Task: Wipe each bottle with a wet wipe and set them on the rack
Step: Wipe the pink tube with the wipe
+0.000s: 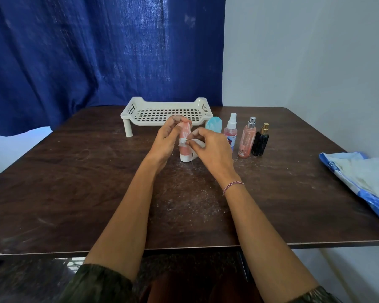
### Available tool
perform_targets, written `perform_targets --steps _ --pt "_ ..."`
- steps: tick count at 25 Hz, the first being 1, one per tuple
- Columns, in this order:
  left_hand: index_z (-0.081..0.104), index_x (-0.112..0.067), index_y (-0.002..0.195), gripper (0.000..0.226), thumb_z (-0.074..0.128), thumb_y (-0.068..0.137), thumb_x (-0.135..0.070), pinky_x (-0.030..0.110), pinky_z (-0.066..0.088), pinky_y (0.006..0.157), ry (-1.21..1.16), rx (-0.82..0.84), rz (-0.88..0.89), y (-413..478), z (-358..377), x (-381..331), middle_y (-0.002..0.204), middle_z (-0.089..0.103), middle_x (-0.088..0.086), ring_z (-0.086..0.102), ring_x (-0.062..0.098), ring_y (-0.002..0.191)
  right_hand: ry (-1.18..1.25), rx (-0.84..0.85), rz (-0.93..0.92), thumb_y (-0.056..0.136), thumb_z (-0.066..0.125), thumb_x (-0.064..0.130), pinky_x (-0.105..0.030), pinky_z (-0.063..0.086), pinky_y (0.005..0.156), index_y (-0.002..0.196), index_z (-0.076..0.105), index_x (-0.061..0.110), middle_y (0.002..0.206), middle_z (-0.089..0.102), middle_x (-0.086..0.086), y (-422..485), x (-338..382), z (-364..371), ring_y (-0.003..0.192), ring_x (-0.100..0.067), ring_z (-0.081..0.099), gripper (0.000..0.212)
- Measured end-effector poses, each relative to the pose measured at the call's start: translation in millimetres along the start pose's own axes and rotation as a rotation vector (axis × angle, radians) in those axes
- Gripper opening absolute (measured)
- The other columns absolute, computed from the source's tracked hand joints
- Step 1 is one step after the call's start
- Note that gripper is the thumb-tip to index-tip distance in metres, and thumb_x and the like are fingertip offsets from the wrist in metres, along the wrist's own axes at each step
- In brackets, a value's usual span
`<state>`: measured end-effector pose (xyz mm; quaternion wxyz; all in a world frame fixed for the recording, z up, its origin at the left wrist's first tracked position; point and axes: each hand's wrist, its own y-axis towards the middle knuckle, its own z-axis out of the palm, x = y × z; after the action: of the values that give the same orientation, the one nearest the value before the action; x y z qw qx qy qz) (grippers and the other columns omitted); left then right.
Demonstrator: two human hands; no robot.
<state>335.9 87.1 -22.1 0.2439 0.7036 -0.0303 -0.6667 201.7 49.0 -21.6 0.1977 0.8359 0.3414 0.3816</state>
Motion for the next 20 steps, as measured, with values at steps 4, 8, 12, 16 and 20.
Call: perform_targets --steps 4,8,12,16,20 --pt "0.059 -0.023 0.105 0.028 0.037 0.099 -0.007 0.024 0.051 0.088 -0.059 0.027 -0.024 1 -1 0 0.121 0.061 0.007 0.056 0.020 0.116 0.006 -0.042 -0.036 0.082 0.068 0.030 -0.026 0.051 0.081 0.098 0.067 0.017 0.100 0.070 0.000 -1 5 2 0.092 -0.012 0.064 0.021" --pt "0.058 -0.024 0.105 0.025 0.037 0.101 -0.010 0.029 0.047 0.096 -0.065 0.044 -0.023 1 0 1 0.120 0.060 0.005 0.055 0.020 0.116 0.078 -0.110 0.072 0.081 0.069 0.032 -0.015 0.045 0.071 0.097 0.069 0.020 0.098 0.071 0.004 0 3 -1 0.089 -0.008 0.063 0.019" --pt "0.058 -0.022 0.106 0.021 0.042 0.099 -0.012 0.024 0.047 0.092 -0.037 0.037 -0.007 -1 0 -1 0.118 0.062 0.002 0.057 0.015 0.114 0.065 -0.156 0.024 0.080 0.069 0.035 -0.021 0.051 0.071 0.095 0.069 0.018 0.094 0.072 0.003 -3 10 3 0.085 -0.009 0.064 0.023" --pt "0.060 -0.022 0.104 0.019 0.047 0.097 -0.012 0.030 0.046 0.096 -0.062 0.036 -0.025 -2 0 -4 0.117 0.063 0.002 0.057 0.019 0.116 0.060 -0.175 0.017 0.081 0.069 0.035 -0.025 0.055 0.075 0.098 0.070 0.017 0.096 0.071 0.001 -3 12 4 0.086 -0.010 0.064 0.025" --pt "0.060 -0.021 0.104 0.021 0.042 0.099 -0.012 0.041 0.040 0.106 -0.076 0.065 -0.043 -3 2 -3 0.116 0.062 0.005 0.054 0.026 0.119 0.142 -0.220 0.100 0.082 0.068 0.035 -0.023 0.055 0.074 0.100 0.069 0.017 0.100 0.071 0.000 0 10 2 0.090 -0.009 0.064 0.026"
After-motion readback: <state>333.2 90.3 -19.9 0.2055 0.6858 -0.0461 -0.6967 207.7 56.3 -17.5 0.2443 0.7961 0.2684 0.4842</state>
